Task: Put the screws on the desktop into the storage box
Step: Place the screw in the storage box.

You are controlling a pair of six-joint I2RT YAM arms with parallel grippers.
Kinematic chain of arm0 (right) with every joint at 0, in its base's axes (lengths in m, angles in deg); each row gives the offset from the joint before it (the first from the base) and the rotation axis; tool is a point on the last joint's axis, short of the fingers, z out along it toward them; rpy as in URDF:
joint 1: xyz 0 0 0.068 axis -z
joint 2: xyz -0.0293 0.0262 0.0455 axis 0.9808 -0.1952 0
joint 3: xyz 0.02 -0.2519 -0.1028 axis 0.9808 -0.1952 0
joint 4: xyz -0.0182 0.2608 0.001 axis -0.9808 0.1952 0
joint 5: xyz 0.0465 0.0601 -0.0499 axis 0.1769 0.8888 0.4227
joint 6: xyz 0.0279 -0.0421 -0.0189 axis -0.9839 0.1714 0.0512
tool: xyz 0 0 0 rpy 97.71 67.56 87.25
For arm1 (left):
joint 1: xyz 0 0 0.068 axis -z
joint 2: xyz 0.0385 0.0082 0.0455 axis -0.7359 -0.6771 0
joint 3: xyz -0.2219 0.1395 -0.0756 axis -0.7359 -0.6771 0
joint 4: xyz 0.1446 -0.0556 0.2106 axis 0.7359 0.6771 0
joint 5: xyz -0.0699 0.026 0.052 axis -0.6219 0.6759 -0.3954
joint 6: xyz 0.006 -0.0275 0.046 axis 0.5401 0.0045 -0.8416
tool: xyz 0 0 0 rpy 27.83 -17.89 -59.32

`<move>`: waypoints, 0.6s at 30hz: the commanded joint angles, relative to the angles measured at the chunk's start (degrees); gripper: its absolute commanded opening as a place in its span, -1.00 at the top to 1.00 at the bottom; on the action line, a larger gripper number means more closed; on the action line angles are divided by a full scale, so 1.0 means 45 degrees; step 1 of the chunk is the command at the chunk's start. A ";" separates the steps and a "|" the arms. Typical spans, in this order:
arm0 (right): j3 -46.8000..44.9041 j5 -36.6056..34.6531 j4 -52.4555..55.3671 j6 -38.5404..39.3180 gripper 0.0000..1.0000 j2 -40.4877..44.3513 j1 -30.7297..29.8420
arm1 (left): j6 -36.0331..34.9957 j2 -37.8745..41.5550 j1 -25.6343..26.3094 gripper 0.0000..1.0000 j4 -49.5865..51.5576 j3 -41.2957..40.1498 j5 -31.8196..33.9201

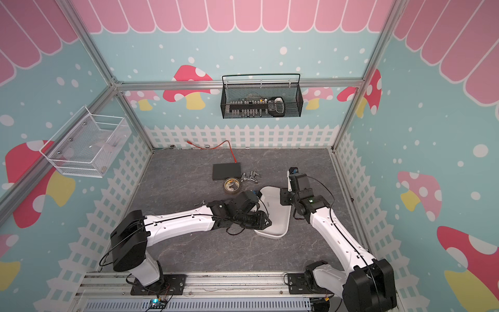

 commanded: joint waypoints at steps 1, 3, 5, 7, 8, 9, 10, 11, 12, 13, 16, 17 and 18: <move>-0.0171 0.0495 -0.0293 -0.0071 -0.19 0.0109 0.0065 | -0.0535 0.0055 -0.0453 -0.09 0.0199 0.0358 -0.0303; -0.0250 0.1031 -0.0592 -0.0055 -0.24 0.0233 0.0064 | -0.0872 0.0461 -0.0919 -0.15 0.0601 0.0142 -0.0378; -0.0136 0.1669 -0.0623 0.0026 -0.24 0.0249 0.0065 | -0.0965 0.1620 -0.1673 -0.17 0.0707 -0.0813 -0.0173; -0.0080 0.2704 -0.0733 0.0020 -0.18 0.0288 -0.0017 | -0.1200 0.3399 -0.2926 -0.17 0.0710 -0.2324 -0.0173; -0.0136 0.3429 -0.0935 0.0043 -0.16 0.0270 -0.0160 | -0.1338 0.4291 -0.3600 -0.17 0.0761 -0.3019 -0.0229; -0.0153 0.4197 -0.1170 0.0049 -0.14 0.0190 -0.0450 | -0.1521 0.5375 -0.4517 -0.17 0.0940 -0.3826 -0.0270; -0.0082 0.4670 -0.1339 0.0016 -0.13 -0.0023 -0.0967 | -0.1702 0.6455 -0.5543 -0.17 0.1188 -0.4537 -0.0305; 0.0051 0.4742 -0.1396 -0.0037 -0.12 -0.0231 -0.1542 | -0.1945 0.7349 -0.6465 -0.17 0.1452 -0.5031 -0.0421; 0.0295 0.4554 -0.1415 -0.0004 -0.11 -0.0694 -0.2350 | -0.2225 0.8328 -0.7442 -0.17 0.1777 -0.5461 -0.0534; 0.0656 0.4304 -0.1362 0.0062 -0.10 -0.1247 -0.3177 | -0.2537 0.9161 -0.8465 -0.17 0.2170 -0.5705 -0.0558; 0.1752 0.4214 -0.1162 -0.0245 -0.03 -0.3202 -0.4715 | -0.3408 1.0834 -1.0028 -0.15 0.3217 -0.5890 0.0043; 0.2122 0.3894 -0.1069 -0.0529 0.02 -0.3746 -0.5032 | -0.3385 1.1163 -1.0203 -0.14 0.3392 -0.5910 0.0361; 0.2474 0.3609 -0.1032 -0.0808 0.05 -0.4345 -0.5423 | -0.3339 1.1497 -1.0255 -0.13 0.3389 -0.5950 0.0443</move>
